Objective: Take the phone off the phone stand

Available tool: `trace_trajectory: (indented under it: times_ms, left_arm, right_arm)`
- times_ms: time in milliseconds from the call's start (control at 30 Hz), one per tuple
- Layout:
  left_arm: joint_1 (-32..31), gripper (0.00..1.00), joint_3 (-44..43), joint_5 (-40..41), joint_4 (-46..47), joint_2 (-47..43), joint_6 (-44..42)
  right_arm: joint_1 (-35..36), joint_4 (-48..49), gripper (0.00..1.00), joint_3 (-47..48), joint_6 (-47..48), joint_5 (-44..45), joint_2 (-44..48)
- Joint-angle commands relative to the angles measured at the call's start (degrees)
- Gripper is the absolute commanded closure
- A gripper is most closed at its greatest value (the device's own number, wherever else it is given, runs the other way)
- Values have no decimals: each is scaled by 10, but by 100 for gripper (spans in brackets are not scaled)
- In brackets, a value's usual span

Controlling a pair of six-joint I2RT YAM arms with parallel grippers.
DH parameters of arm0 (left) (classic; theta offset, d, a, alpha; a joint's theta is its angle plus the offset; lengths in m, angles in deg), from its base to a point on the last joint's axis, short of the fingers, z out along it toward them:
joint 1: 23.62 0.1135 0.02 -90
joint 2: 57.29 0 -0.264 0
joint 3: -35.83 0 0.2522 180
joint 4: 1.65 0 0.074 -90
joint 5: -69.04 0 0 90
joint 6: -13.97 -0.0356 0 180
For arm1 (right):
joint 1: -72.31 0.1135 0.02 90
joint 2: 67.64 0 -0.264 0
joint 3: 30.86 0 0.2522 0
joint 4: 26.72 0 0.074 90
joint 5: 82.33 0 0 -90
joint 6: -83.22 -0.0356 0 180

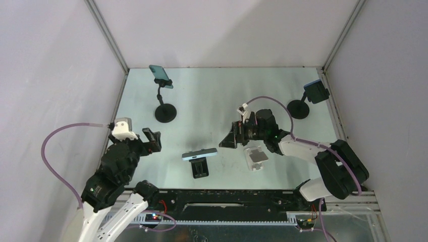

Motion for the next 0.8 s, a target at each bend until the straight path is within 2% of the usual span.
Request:
trace_trajectory:
  times_ms: [0,267,600,767]
  left_arm:
    - [4,2,0,-26,17,17,-21]
    - [4,2,-1,-30,15,35,-21]
    - [4,2,-1,-16,12,21,-18]
    - [4,2,-1,-19,11,28,-19]
  right_arm:
    - [-21,110,1,3,-4,-53,-41]
    - [-35,220,1,-4,-38,-141,-115]
    - [-49,528,1,-23,-205,-195,-236]
    - [-46,555,1,-24,-225,-191,-256]
